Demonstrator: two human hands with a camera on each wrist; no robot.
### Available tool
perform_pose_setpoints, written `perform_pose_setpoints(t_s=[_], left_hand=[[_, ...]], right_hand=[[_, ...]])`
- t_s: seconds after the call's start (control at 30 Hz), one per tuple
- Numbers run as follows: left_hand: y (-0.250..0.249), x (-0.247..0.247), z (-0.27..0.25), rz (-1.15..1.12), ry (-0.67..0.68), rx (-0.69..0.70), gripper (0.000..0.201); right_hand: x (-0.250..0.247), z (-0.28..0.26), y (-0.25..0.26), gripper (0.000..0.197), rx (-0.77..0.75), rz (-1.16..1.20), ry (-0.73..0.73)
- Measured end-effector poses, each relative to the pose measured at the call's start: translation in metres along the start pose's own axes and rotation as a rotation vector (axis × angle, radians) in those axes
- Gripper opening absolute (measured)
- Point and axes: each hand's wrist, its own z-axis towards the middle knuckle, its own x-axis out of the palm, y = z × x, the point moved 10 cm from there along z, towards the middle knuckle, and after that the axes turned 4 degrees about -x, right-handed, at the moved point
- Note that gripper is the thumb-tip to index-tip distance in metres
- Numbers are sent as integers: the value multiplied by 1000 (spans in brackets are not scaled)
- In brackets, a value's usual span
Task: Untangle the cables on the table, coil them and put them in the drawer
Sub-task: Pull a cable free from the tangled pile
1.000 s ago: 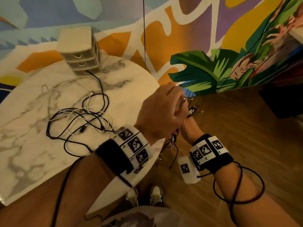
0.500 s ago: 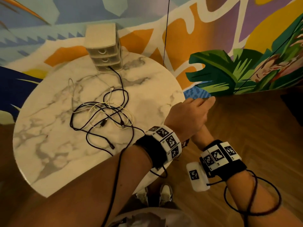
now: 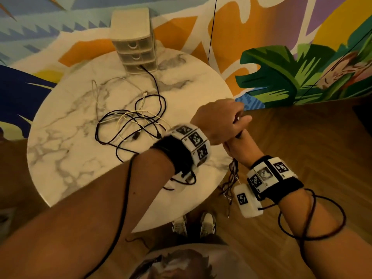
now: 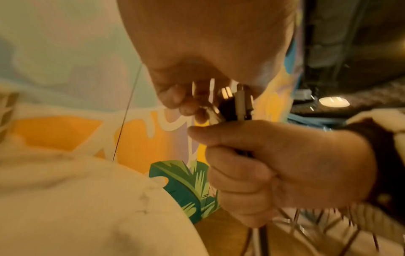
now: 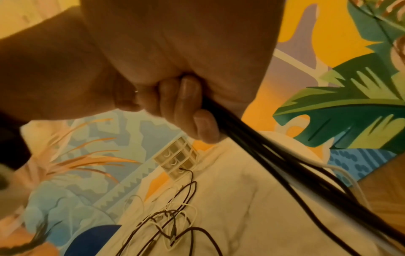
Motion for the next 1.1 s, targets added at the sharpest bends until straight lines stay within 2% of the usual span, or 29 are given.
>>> perform_pose_setpoints(t_s=[0.07,0.13,0.2,0.27,0.33,0.4,0.43,0.47,0.5,0.57,0.6,0.63,0.7,0.8,0.9,0.97,1.1], left_hand=[[-1,1,-1,105,66,65,37],[-10,1,-7,88,72,183,40],[-18,5,-16,92,98,269,38],[-15,7,-21,36,135,261,36],[6,-1,-23,-119,107,154,41],[57,-3,-30,-258,14,-97,46],[85,5,-40,-238,10,-241,47],[108,25,-54,-127,99,-352,47],[122,54,-73,34,287,-403,49],[128,115,-122,289,673,-357,53],[124,134,-144,351,786,-311,51],[120,148,-158,373,834,-276,45],[113,155,-168,349,820,-280,30],[99,129,-147,144,630,-319,25],[71,100,-128,53,490,-215,17],[59,99,-129,47,511,-168,19],[96,116,-157,7,596,-323,26]], right_hand=[[18,-3,9,43,19,-32,136],[37,-8,9,49,60,-180,310],[49,-13,-4,41,130,-308,423],[58,-12,-2,27,92,-185,384],[58,-12,-7,28,128,-23,277],[60,-14,-31,42,277,152,199],[61,-16,-43,45,341,206,182],[61,-19,-55,45,391,238,171],[60,-24,-64,43,433,243,164],[60,-30,-74,41,480,257,158],[62,-31,-79,41,490,274,166],[65,-31,-83,43,503,279,181],[71,-32,-93,46,529,291,218],[78,-34,-105,45,574,273,197],[87,-33,-105,44,626,346,160],[96,-26,-97,45,623,437,192],[89,-9,-82,42,555,515,168]])
